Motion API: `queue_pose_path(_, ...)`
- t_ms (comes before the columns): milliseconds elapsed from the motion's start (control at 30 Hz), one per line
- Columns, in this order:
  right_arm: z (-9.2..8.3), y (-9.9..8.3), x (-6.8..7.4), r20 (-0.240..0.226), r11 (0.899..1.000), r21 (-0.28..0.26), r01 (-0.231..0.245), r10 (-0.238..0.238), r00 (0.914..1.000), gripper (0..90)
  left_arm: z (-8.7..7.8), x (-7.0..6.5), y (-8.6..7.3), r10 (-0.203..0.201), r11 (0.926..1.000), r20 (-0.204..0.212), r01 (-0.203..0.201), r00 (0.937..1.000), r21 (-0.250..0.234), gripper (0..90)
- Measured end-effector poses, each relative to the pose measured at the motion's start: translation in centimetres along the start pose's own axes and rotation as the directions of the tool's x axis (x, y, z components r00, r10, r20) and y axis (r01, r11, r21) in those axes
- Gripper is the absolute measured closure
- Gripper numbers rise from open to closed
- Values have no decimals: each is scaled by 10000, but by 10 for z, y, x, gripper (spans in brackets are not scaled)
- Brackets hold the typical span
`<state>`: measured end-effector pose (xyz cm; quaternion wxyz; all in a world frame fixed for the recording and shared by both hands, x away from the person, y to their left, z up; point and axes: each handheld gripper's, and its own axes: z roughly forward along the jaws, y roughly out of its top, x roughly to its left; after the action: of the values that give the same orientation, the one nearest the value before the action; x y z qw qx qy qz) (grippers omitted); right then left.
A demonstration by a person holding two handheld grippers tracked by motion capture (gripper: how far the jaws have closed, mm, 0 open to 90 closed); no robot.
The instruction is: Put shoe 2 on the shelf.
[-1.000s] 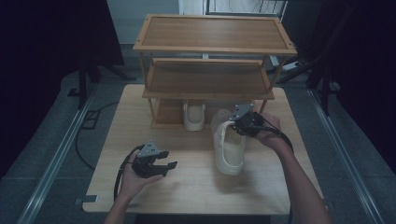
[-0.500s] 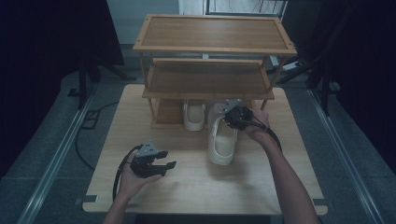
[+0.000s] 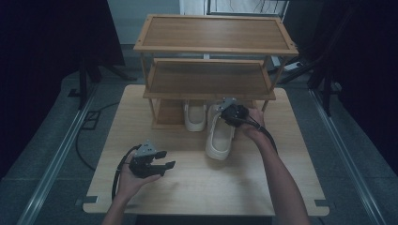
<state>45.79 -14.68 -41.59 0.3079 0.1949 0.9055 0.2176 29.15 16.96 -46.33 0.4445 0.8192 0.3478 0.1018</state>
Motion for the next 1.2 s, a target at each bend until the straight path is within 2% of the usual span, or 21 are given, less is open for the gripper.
queue_pose_path(233,14,3,7,798,9983,320,483,-508,9955,781,0,2,-1,-47,10000,-11,47,10000,19,441)
queue_pose_path(367,17,4,8,1001,9978,368,557,-592,9932,780,-1,3,-1,-60,10000,-24,60,10000,13,441)
queue_pose_path(533,20,8,15,1006,9967,364,723,-756,9920,758,-1,1,-1,-3,10000,11,2,10000,26,441)
queue_pose_path(600,20,7,15,807,9993,251,278,-297,9963,701,-1,1,-1,-10,10000,5,10,10000,22,441)
queue_pose_path(700,19,4,13,295,9996,-68,-262,264,9992,557,-2,2,-1,-16,10000,6,16,10000,27,441)
queue_pose_path(767,16,0,11,-216,9966,-250,-780,774,9968,494,-2,2,-1,-24,10000,5,24,10000,32,441)
queue_pose_path(833,12,-3,9,-400,9933,-416,-1079,1063,9935,465,-2,2,-1,-31,10000,5,31,10000,47,441)
queue_pose_path(900,7,-8,7,-823,9870,-604,-1488,1437,9862,436,-1,2,-1,-26,10000,11,26,10000,77,440)
queue_pose_path(1033,-4,-16,6,-1004,9798,-830,-1818,1733,9797,406,0,1,-1,-6,9999,29,6,10000,136,438)
queue_pose_path(1200,-19,-26,7,-1042,9762,-968,-1943,1842,9773,391,1,-1,-1,25,9999,68,-26,10000,163,437)
